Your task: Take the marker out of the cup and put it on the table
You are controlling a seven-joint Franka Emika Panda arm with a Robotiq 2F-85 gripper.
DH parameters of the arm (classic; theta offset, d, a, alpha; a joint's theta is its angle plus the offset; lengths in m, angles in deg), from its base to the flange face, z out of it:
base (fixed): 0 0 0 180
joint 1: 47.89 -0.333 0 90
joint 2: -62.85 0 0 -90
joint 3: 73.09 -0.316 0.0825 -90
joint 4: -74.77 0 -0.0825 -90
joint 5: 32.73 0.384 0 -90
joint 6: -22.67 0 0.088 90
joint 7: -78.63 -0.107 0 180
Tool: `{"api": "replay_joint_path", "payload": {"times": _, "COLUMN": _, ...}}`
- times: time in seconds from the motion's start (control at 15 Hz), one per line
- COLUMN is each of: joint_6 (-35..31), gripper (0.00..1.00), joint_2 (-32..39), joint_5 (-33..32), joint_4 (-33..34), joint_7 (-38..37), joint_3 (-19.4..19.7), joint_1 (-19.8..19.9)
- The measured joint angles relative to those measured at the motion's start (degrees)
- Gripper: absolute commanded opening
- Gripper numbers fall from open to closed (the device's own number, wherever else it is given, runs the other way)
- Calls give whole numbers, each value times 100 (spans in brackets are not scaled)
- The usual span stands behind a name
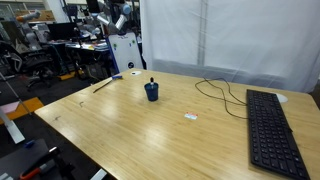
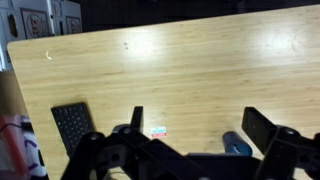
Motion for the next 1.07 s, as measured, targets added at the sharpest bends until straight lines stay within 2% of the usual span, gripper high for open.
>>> {"api": "replay_joint_path", "payload": {"times": 0.27, "joint_6": -762, "gripper": 100, "joint_2": 237, "joint_5": 218, "joint_4": -31, "joint_7": 447, "joint_3": -7, "joint_1": -390}}
{"api": "replay_joint_path", "payload": {"times": 0.87, "joint_6": -801, "gripper": 100, "joint_2": 266, "joint_5": 226, "joint_4": -39, "joint_7": 566, "joint_3": 17, "joint_1": -418}}
{"api": "replay_joint_path", "payload": {"times": 1.07, "joint_6": -838, "gripper": 100, "joint_2": 645, "joint_5": 350, "joint_4": -10, "joint_7": 604, "joint_3": -25, "joint_1": -553}}
